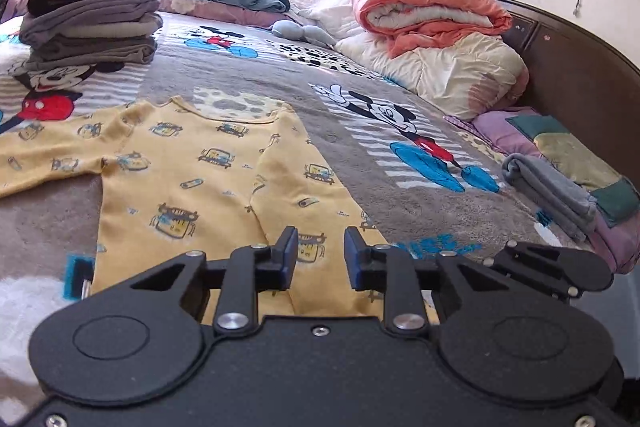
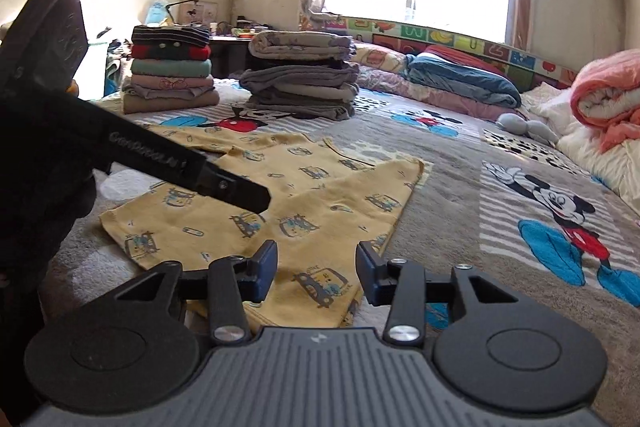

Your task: Fold clothes

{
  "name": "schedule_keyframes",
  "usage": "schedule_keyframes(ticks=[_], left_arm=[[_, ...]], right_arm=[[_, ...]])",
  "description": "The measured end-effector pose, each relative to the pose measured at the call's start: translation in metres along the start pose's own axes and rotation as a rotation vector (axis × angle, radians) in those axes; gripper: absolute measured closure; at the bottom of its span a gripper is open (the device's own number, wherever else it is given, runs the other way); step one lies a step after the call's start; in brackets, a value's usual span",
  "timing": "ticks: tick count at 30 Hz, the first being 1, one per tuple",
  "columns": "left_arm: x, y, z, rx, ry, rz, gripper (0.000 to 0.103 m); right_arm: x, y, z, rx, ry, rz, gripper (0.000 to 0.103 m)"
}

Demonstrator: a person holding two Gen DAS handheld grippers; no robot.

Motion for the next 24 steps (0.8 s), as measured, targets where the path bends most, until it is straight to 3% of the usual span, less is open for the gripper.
schedule_keyframes(ticks=[3, 8, 9, 10, 13, 17, 21, 24], left_arm=[[0.002, 0.017, -0.028, -0.041, 0.008, -0.035, 0.083], [-0.031, 0.041, -0.095, -0.160, 0.067, -0.015, 0.083], [-0.039, 0.047, -0.108, -0.181, 0.084, -0.006, 0.084], [-0.048, 0.055, -0.120, -0.191, 0.098, 0.011, 0.094], [-0.063, 0.080, -0.128, -0.154, 0.111, 0.056, 0.095], [-0.045, 0.085, -0.124, -0.147, 0.078, 0.031, 0.095], [-0.057, 0.082, -0.155, -0.217, 0.191, 0.001, 0.095], [-0.084, 0.101, -0.163, -0.178, 0.245, 0.064, 0.097]], right_arm=[[-0.013, -0.006, -0.011, -0.054, 0.061, 0.033, 0.060], [-0.008, -0.016, -0.025, -0.132, 0.143, -0.063, 0.059], [-0.006, -0.017, -0.026, -0.137, 0.157, -0.085, 0.058], [-0.004, -0.018, -0.027, -0.140, 0.170, -0.099, 0.058], [0.001, -0.019, -0.029, -0.143, 0.202, -0.139, 0.056], [0.005, -0.021, -0.032, -0.141, 0.238, -0.168, 0.054], [0.010, -0.021, -0.033, -0.145, 0.278, -0.201, 0.051], [0.012, -0.020, -0.034, -0.153, 0.295, -0.216, 0.051]])
Point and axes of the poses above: each gripper's, at about its wrist camera, not at the fingertips, and z roughly against the way its jaws point, x to its right, y to its top, the point moved 4 cm from there along -z, roughly the way its jaws point, and after that the axes turned 13 degrees about -y, right-handed, at the moved point
